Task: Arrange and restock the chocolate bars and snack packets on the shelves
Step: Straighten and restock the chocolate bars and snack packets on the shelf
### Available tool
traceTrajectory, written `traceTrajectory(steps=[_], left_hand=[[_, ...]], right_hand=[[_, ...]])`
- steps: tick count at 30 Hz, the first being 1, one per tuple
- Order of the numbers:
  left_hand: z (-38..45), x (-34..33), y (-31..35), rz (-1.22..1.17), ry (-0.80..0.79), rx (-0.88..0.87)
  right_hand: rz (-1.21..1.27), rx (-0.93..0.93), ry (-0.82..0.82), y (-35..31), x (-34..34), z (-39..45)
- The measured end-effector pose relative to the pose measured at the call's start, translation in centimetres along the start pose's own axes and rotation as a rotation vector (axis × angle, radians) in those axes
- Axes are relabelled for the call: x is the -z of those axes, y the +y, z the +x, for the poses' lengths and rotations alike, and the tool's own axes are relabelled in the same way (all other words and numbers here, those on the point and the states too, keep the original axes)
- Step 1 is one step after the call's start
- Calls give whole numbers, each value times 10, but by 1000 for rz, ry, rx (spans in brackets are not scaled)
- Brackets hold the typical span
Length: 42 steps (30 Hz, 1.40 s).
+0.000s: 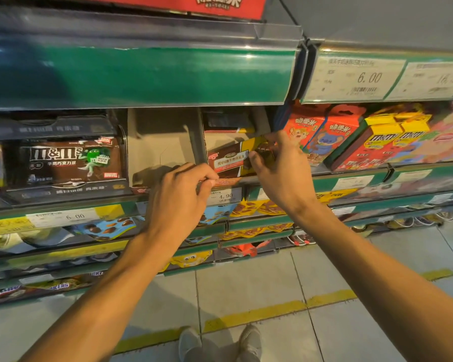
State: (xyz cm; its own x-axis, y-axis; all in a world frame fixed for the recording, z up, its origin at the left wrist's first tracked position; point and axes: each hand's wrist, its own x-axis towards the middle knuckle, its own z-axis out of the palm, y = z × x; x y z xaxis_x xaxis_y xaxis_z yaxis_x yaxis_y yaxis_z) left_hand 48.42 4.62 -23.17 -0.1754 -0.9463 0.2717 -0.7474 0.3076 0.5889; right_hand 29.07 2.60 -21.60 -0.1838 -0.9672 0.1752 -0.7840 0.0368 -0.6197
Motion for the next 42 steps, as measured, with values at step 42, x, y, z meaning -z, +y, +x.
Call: traceTrajectory(steps=[42], left_hand=[[3,0,-1,28,-30,43]], right_hand=[[-391,207,-532,-28,-41,115]])
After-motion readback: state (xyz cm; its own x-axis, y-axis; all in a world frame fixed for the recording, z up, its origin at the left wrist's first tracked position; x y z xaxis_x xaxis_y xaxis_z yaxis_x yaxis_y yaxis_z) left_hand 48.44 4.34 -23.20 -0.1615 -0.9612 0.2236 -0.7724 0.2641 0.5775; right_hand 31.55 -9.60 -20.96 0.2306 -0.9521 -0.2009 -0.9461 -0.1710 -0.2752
